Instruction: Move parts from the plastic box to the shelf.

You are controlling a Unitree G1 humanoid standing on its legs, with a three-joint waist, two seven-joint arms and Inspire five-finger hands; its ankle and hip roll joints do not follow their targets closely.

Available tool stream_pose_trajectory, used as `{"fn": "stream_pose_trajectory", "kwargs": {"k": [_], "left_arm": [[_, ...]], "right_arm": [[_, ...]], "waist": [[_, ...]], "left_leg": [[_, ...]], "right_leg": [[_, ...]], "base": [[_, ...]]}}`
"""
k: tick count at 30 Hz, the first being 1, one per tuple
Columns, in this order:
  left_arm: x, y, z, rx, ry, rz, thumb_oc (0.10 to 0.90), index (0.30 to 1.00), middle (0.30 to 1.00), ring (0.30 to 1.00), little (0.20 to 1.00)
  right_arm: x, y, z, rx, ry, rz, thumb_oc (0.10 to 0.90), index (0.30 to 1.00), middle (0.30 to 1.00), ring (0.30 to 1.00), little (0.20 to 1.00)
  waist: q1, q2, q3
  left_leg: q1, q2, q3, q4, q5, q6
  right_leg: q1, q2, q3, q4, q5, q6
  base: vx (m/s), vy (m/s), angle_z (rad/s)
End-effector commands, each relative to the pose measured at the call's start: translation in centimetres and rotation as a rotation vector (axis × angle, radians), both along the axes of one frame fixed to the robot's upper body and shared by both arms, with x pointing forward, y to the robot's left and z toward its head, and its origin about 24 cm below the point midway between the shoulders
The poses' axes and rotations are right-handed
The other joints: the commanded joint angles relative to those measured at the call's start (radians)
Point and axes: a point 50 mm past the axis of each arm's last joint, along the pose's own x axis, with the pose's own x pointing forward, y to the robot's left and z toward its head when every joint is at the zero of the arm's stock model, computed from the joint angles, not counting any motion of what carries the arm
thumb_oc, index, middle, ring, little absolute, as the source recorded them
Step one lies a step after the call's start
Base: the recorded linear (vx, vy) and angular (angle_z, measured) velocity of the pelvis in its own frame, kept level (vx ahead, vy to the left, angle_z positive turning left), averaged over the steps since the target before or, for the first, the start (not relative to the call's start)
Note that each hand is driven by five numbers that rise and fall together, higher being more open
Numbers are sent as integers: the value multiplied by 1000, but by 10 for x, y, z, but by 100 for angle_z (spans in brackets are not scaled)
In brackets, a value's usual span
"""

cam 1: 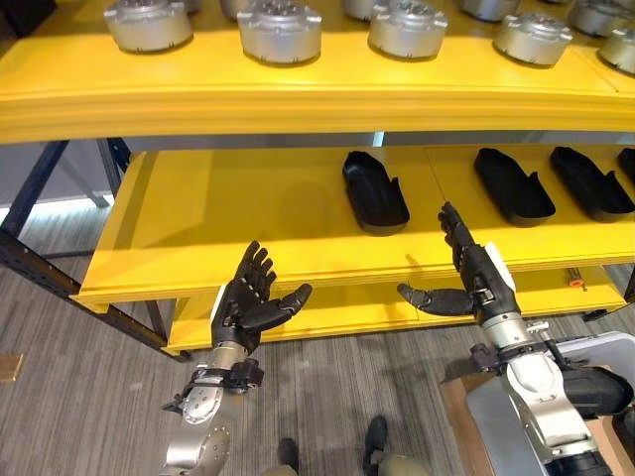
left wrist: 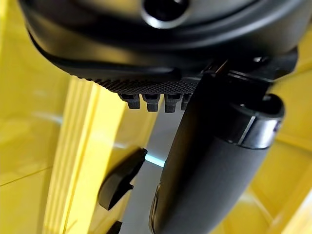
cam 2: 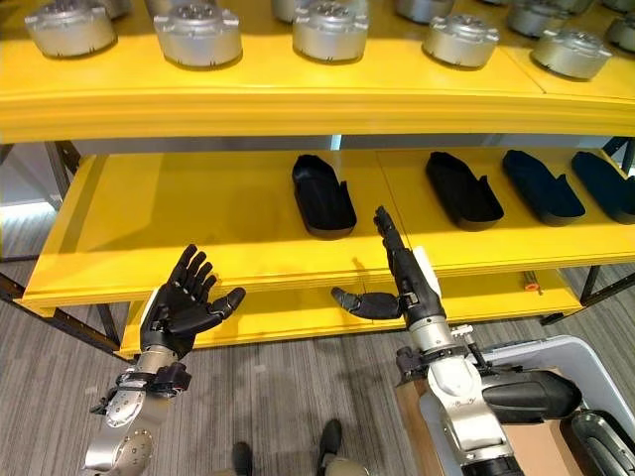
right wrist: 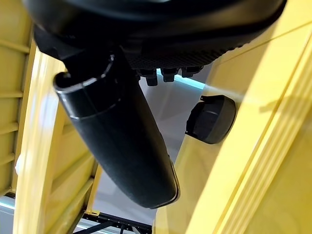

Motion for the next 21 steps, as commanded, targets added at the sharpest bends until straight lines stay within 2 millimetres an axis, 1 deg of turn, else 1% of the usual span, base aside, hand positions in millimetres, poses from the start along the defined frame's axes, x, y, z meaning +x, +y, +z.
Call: {"fn": "stream_pose_trajectory", "kwargs": {"k": [1, 6, 10, 16, 21], "left_arm": [[8, 2, 34, 69, -200, 1, 900, 1000, 1000, 1000, 1000], [10, 0, 33, 90, -203, 17, 900, 1000, 1000, 1000, 1000], [10, -2, 32, 81, -199, 26, 900, 1000, 1000, 1000, 1000], [10, -2, 33, 77, -203, 37, 900, 1000, 1000, 1000, 1000], [12, 0, 29, 101, -186, 69, 900, 1000, 1000, 1000, 1000]], "right_arm": [[6, 3, 49, 41, -265, 26, 900, 1000, 1000, 1000, 1000], [6, 10, 38, 55, -219, 35, 900, 1000, 1000, 1000, 1000], [6, 14, 35, 88, -211, 49, 900, 1000, 1000, 1000, 1000], [5, 14, 32, 94, -199, 42, 900, 1000, 1000, 1000, 1000], [5, 15, 28, 110, -177, 45, 900, 1000, 1000, 1000, 1000]], "waist": [[1, -4, -81], [0, -2, -93], [-3, -4, -97], [-6, -6, -97], [-8, -10, -97]], "left_leg": [[-48, 66, -80, -63, 30, -30], [-24, 71, -71, -63, 21, -30], [-15, 77, -67, -63, 18, -32], [-10, 81, -65, -63, 17, -34], [-7, 84, -62, -63, 17, -35]], "right_leg": [[61, -83, 35, 46, -95, 128], [77, -84, 44, 41, -93, 130], [82, -79, 52, 44, -100, 128], [83, -75, 55, 44, -101, 126], [84, -74, 58, 47, -105, 124]], "base": [[0, 0, 0], [10, -1, -1], [18, -10, -9], [5, -5, -4], [0, 0, 0]]}}
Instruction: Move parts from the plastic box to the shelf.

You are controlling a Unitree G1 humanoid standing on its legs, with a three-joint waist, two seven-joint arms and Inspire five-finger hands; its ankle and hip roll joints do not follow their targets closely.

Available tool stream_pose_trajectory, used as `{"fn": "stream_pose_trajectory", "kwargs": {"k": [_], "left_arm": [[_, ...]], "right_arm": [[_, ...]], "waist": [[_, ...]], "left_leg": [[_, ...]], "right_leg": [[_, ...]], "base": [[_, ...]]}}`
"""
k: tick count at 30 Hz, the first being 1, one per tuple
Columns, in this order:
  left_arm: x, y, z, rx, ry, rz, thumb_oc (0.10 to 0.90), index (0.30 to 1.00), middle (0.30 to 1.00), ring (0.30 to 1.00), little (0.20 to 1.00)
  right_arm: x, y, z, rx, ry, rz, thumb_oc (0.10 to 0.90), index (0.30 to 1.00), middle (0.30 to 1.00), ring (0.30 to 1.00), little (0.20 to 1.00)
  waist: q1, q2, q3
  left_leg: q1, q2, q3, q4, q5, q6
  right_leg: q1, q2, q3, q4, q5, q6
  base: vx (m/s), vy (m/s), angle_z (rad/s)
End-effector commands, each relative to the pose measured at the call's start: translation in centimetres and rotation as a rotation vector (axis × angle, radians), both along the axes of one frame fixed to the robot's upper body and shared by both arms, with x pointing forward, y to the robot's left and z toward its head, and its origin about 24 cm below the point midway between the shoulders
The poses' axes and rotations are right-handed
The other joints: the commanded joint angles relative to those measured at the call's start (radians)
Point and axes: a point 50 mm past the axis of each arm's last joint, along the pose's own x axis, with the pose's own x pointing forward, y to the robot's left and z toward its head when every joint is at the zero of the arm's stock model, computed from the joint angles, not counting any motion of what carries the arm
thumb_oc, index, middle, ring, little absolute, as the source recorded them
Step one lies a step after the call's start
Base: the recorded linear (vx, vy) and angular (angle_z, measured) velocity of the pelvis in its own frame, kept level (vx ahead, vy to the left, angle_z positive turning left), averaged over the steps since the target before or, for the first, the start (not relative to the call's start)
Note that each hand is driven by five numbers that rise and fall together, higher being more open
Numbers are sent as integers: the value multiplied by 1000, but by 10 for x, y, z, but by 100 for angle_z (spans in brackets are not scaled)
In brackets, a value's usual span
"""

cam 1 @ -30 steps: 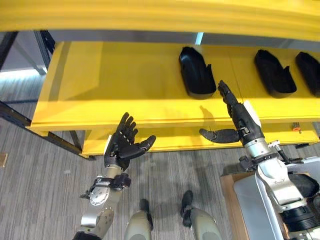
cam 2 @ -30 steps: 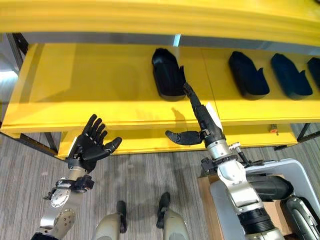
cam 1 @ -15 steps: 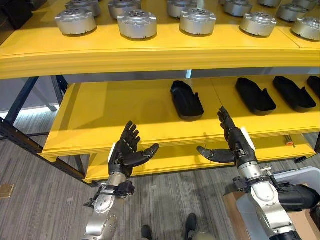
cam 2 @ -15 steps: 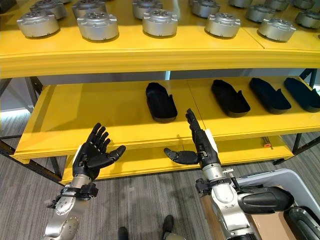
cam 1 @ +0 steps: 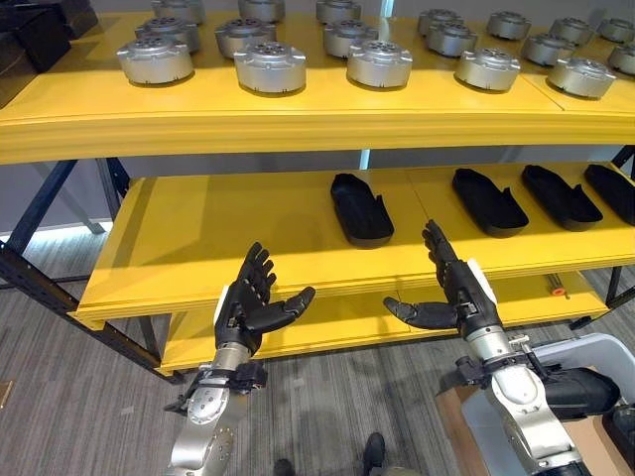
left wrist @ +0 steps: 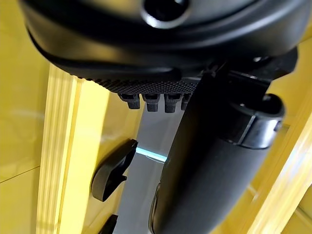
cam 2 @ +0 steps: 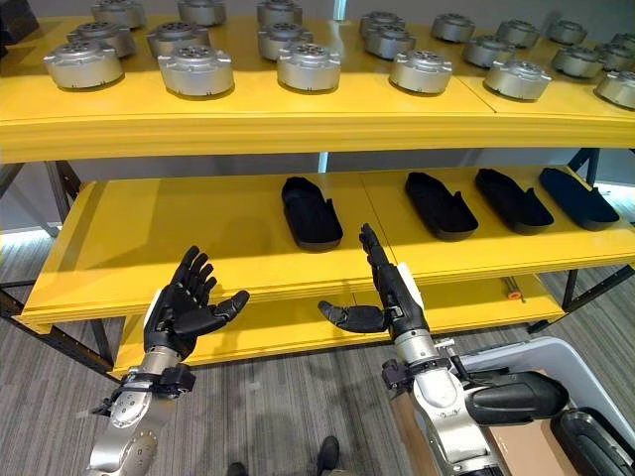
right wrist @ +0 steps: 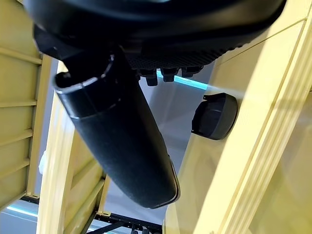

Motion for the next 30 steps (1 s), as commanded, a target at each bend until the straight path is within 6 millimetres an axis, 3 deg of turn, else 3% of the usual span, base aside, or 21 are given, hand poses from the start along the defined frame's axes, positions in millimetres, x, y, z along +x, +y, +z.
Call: {"fn": "stream_pose_trajectory", "kwargs": {"k": [1, 11, 30], "left_arm": [[14, -1, 33, 42, -208, 20, 900, 1000, 1000, 1000, 1000], [22, -4, 37, 64, -226, 38, 900, 1000, 1000, 1000, 1000], [16, 6, 28, 99, -183, 78, 900, 1000, 1000, 1000, 1000]], "right_arm": [[10, 2, 40, 76, -221, 9, 900, 1000, 1000, 1000, 1000], [11, 4, 37, 96, -208, 5, 900, 1000, 1000, 1000, 1000], [6, 2, 28, 150, -164, -9, 900, 1000, 1000, 1000, 1000]], "waist": [[-7, 15, -54], [-9, 14, -59], [-16, 16, -55]], "left_leg": [[-38, 83, -88, -42, 1, -35], [-34, 85, -89, -42, 0, -36], [-23, 88, -79, -42, -8, -35]], "right_leg": [[77, -79, 32, 48, -115, 121], [80, -79, 31, 56, -122, 120], [78, -78, 43, 56, -124, 118]], "base": [[0, 0, 0], [0, 0, 0], [0, 0, 0]]}}
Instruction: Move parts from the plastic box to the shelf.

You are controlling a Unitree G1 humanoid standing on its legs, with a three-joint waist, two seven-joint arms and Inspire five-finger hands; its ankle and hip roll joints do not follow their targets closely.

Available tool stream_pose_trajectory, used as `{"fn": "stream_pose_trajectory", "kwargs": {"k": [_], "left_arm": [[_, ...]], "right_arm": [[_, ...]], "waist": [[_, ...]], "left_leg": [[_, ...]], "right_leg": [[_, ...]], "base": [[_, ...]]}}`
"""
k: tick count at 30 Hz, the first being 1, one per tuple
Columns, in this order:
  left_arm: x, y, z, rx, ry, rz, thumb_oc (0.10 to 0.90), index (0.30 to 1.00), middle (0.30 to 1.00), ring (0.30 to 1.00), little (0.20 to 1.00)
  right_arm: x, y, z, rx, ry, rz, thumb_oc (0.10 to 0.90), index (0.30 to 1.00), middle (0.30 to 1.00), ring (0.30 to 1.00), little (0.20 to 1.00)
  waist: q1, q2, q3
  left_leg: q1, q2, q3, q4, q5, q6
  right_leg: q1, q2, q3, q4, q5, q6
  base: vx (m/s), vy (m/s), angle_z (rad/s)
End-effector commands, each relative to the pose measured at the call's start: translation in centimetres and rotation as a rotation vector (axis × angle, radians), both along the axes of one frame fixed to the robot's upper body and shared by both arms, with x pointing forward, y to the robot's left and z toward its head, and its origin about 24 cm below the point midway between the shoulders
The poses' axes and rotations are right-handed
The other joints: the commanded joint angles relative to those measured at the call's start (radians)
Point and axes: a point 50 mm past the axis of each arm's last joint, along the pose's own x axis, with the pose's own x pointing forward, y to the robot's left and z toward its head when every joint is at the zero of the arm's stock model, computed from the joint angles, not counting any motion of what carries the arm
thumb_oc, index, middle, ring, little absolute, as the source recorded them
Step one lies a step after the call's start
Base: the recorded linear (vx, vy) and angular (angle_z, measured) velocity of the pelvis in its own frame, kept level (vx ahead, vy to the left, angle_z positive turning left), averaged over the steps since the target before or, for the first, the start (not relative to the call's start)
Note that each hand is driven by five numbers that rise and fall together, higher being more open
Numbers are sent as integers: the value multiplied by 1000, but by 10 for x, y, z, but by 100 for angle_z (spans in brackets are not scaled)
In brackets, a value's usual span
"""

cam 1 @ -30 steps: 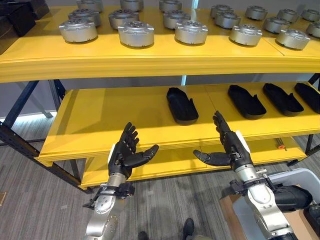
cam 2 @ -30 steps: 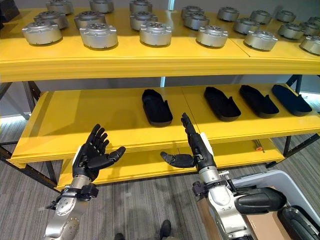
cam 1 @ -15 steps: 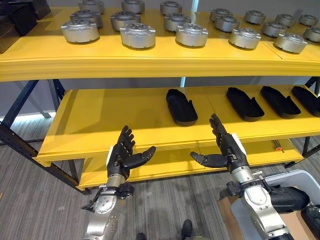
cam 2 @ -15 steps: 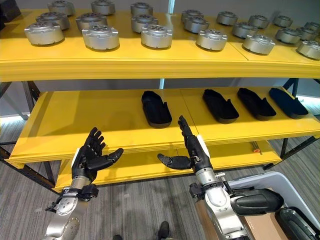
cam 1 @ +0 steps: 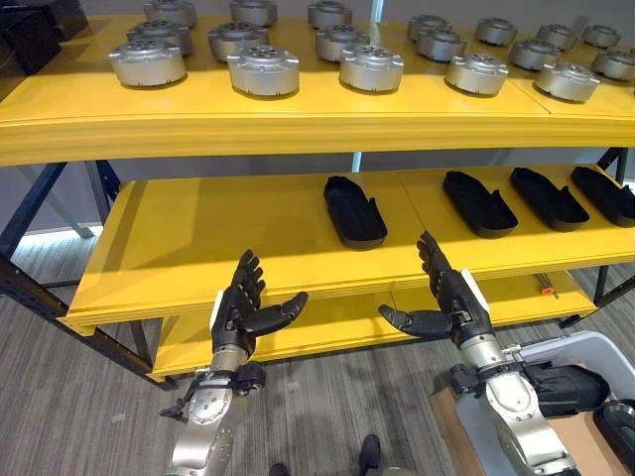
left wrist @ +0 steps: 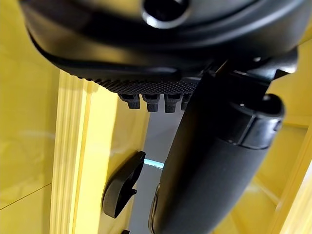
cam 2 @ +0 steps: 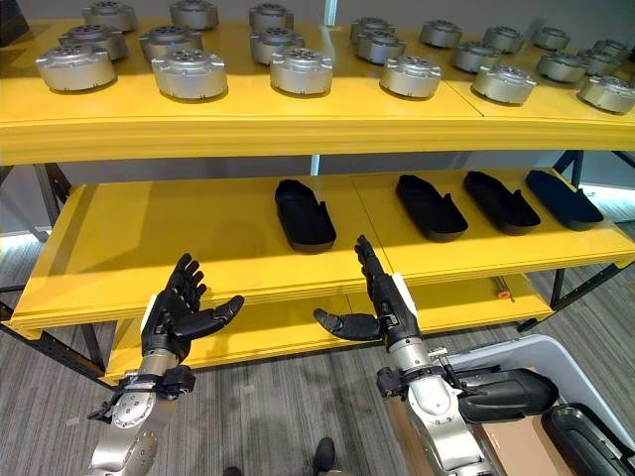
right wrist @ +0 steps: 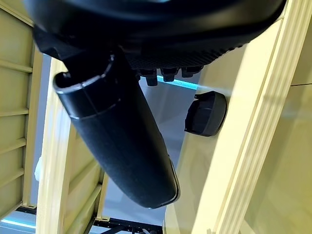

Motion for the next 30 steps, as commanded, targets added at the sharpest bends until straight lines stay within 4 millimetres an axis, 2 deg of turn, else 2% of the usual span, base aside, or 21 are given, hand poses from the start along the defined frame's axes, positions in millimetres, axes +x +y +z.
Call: {"fn": "stream_pose_trajectory", "kwargs": {"k": [1, 14, 16, 18, 24, 26, 27, 29, 30], "left_arm": [[15, 2, 36, 30, -219, 9, 900, 1000, 1000, 1000, 1000], [6, 11, 30, 15, -195, 31, 900, 1000, 1000, 1000, 1000], [4, 11, 30, 6, -196, 29, 900, 1000, 1000, 1000, 1000], [4, 14, 33, -2, -211, 33, 900, 1000, 1000, 1000, 1000], [-6, 20, 26, -8, -190, 42, 900, 1000, 1000, 1000, 1000], [-8, 20, 24, -8, -184, 41, 900, 1000, 1000, 1000, 1000], [-8, 19, 24, -9, -184, 39, 900, 1000, 1000, 1000, 1000], [-6, 18, 25, -11, -192, 35, 900, 1000, 1000, 1000, 1000], [-4, 15, 27, -19, -200, 30, 900, 1000, 1000, 1000, 1000]], "right_arm": [[12, -5, 39, 110, -213, -32, 900, 1000, 1000, 1000, 1000], [-9, -20, 35, 152, -198, -82, 900, 1000, 1000, 1000, 1000], [-11, -22, 34, 160, -197, -88, 900, 1000, 1000, 1000, 1000], [-10, -24, 37, 167, -208, -81, 900, 1000, 1000, 1000, 1000], [-16, -30, 32, 152, -185, -87, 900, 1000, 1000, 1000, 1000], [-17, -32, 32, 144, -188, -87, 900, 1000, 1000, 1000, 1000], [-16, -31, 32, 147, -190, -81, 900, 1000, 1000, 1000, 1000], [-14, -32, 34, 145, -201, -76, 900, 1000, 1000, 1000, 1000], [-11, -31, 37, 137, -213, -71, 900, 1000, 1000, 1000, 1000]], "waist": [[3, 26, -46], [-24, 26, -31], [-31, 28, -26], [-39, 29, -6], [-47, 25, -9], [-49, 24, -6], [-46, 23, -1], [-36, 21, 3], [-26, 16, 7]], "left_leg": [[-23, 88, -81, -41, -9, -36], [-14, 104, -53, -41, -9, -37], [-16, 117, -43, -41, -4, -42], [-38, 133, -51, -38, 8, -47], [-28, 177, -31, -30, 12, -58], [-26, 180, -48, -27, 11, -59], [-29, 175, -80, -19, 6, -58], [-52, 144, -178, -2, -4, -55], [-66, 113, -265, 12, -20, -47]], "right_leg": [[78, -78, 41, 55, -123, 119], [41, -55, 99, 73, -132, 113], [23, -40, 118, 75, -134, 108], [-22, -9, 173, 70, -125, 97], [-45, 49, 253, 55, -124, 81], [-52, 67, 279, 58, -125, 75], [-55, 75, 292, 57, -125, 71], [-67, 82, 307, 57, -122, 66], [-73, 85, 317, 53, -117, 64]], "base": [[0, 0, 0], [-1, -13, -12], [-64, -74, -9], [-125, -96, -37], [-13, -134, -62], [-12, -109, -59], [-40, -51, -45], [-52, -49, -47], [-57, -53, -61]]}}
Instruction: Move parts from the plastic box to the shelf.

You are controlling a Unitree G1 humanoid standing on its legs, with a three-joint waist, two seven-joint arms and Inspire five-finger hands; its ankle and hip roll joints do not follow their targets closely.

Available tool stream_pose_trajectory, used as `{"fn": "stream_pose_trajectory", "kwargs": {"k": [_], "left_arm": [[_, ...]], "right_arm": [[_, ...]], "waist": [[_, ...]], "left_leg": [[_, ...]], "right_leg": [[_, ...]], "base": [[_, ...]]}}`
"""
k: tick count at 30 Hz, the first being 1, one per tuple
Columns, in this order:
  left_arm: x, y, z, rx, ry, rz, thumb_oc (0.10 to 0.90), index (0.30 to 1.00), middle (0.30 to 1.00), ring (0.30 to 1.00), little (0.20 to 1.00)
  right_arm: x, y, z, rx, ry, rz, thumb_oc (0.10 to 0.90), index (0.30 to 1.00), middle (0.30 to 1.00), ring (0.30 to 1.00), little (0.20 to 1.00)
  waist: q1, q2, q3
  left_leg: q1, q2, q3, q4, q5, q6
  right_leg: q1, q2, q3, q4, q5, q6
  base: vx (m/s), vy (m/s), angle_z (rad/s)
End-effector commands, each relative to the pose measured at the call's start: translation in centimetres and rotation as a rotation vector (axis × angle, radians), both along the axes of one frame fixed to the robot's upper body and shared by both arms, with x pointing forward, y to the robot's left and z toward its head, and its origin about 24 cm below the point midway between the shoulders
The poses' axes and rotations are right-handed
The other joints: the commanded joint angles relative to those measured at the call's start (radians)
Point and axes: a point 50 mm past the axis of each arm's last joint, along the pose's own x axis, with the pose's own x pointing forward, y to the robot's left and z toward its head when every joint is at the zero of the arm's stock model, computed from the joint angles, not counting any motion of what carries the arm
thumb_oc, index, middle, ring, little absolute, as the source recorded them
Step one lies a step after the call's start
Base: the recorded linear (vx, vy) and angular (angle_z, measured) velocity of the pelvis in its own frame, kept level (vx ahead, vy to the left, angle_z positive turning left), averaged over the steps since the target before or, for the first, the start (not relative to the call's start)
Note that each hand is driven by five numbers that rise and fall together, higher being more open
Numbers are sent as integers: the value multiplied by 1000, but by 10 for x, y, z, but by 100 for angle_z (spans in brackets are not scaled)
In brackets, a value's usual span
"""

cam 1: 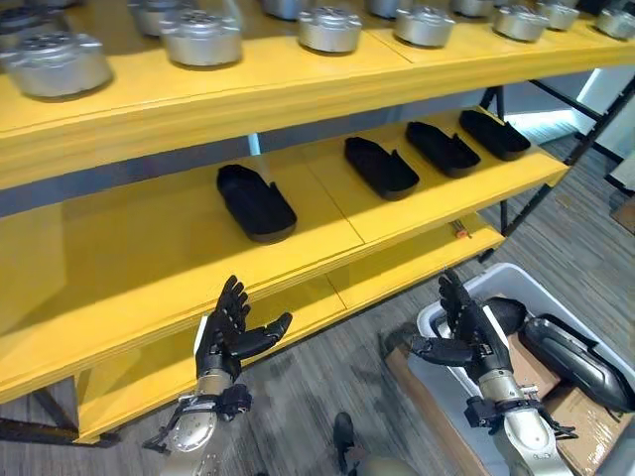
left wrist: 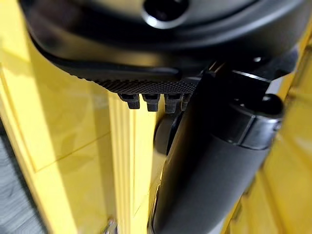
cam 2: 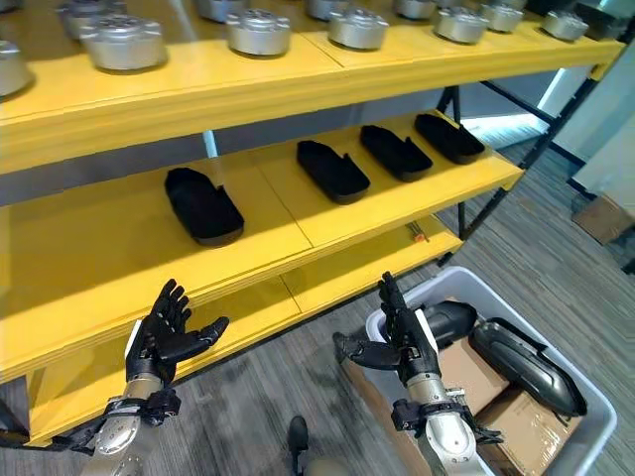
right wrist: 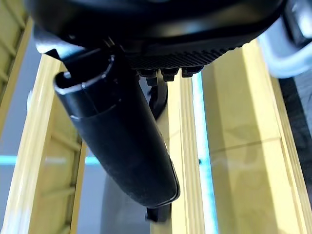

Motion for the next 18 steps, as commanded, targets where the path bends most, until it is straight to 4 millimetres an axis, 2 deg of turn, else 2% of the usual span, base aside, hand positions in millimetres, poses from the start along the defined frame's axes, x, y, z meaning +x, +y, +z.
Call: {"fn": "stream_pose_trajectory", "kwargs": {"k": [1, 2, 3, 5, 6, 8, 11, 18], "left_arm": [[26, -6, 51, -11, -304, -25, 900, 1000, 1000, 1000, 1000], [27, -6, 51, -11, -305, -25, 900, 1000, 1000, 1000, 1000], [28, -8, 52, -8, -310, -41, 900, 1000, 1000, 1000, 1000], [29, -12, 48, -10, -294, -66, 900, 1000, 1000, 1000, 1000], [29, -13, 48, -10, -294, -67, 900, 1000, 1000, 1000, 1000], [29, -13, 47, -6, -290, -68, 900, 1000, 1000, 1000, 1000], [25, -10, 47, -3, -287, -56, 900, 1000, 1000, 1000, 1000], [19, -6, 44, 28, -267, -57, 900, 1000, 1000, 1000, 1000]], "right_arm": [[31, -2, 71, -27, -383, 42, 900, 1000, 1000, 1000, 1000], [31, -2, 71, -27, -384, 42, 900, 1000, 1000, 1000, 1000], [37, 1, 74, -45, -395, 60, 900, 1000, 1000, 1000, 1000], [34, -3, 72, -56, -389, 31, 900, 1000, 1000, 1000, 1000], [34, -4, 72, -56, -389, 31, 900, 1000, 1000, 1000, 1000], [31, -6, 70, -56, -379, 9, 900, 1000, 1000, 1000, 1000], [30, -6, 63, -30, -351, -7, 900, 1000, 1000, 1000, 1000], [26, -3, 56, -20, -310, 8, 900, 1000, 1000, 1000, 1000]], "waist": [[45, 25, 6], [42, 24, 5], [55, 24, 3], [37, 36, 1], [37, 36, 2], [28, 43, 5], [19, 51, 4], [17, 37, 6]], "left_leg": [[-84, 2, -404, -13, 21, -3], [-90, 0, -407, -8, 20, -2], [-96, -37, -479, -5, 9, -1], [-80, -22, -422, -15, 7, 4], [-78, -22, -422, -16, 7, 4], [-63, -16, -393, -26, 8, 5], [-24, -39, -343, -39, -13, 26], [14, -89, -291, -34, -48, 61]], "right_leg": [[42, -51, 54, 62, -103, 51], [40, -52, 52, 62, -104, 51], [32, -41, 71, 67, -102, 47], [53, -61, 51, 72, -116, 50], [55, -61, 50, 72, -116, 50], [70, -75, 37, 68, -121, 54], [74, -98, 59, 72, -108, 80], [73, -144, 85, 92, -95, 119]], "base": [[-46, -45, -80], [-37, -35, -84], [3, 16, -99], [32, 90, -89], [20, 120, -28], [-2, 138, 64], [-16, 189, 15], [-35, 183, -22]]}}
